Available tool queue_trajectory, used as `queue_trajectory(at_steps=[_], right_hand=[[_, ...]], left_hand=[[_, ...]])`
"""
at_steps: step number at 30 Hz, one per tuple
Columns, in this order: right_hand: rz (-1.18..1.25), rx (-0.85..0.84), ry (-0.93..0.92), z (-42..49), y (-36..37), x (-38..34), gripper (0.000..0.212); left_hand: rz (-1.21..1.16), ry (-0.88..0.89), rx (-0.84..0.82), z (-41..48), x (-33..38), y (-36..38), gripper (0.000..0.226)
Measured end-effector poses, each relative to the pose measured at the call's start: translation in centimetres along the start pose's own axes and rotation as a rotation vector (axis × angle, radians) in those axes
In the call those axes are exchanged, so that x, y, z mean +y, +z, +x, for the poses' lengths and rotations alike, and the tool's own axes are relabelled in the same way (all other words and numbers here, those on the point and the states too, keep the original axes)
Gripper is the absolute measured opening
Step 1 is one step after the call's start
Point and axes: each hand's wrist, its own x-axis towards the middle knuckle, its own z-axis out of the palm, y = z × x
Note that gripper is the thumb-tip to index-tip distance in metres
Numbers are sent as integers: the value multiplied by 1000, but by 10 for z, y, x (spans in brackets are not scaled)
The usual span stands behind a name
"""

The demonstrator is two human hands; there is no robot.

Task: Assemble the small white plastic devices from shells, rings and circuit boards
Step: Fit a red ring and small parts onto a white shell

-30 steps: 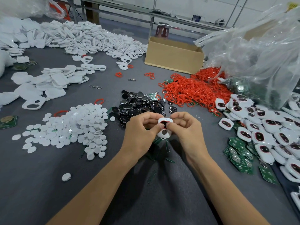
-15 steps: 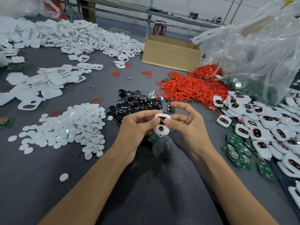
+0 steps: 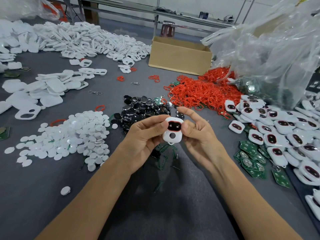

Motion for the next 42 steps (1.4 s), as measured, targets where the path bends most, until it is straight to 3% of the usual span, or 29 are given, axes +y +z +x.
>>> queue_trajectory(at_steps=[4,7,10,14,17,22,26,29,38,42], right_hand=[[-66,24,-57,-3,3,-4,57],[-264,81,-174,-4,8,-6,45],[-514,147,-282,-6,12,-4,41],[-963,194,-505,-8,14,5,43],[-1169,189,-576,-8,12,10,43],[-1030,106,-444,-10,10,12,44],[-720,136,-416,-9,14,8,44],[-668,173,-424,-9,14,5,42],[-1001,391,-476,-1,13,1,33],[-1206,175,-495,25,54,-10,29]], left_hand=[[87,110,57,-2,-1,4,14],[192,188,166,-3,-3,4,16],[224,151,207,-4,-6,5,13],[151,70,137,-3,-3,9,27],[130,43,104,-3,-2,7,14],[171,-2,170,-1,-2,3,16],[178,-12,236,2,-3,2,17],[255,-2,302,2,-6,-1,17],[526,68,411,2,-9,-5,27],[641,77,345,0,-13,1,29]])
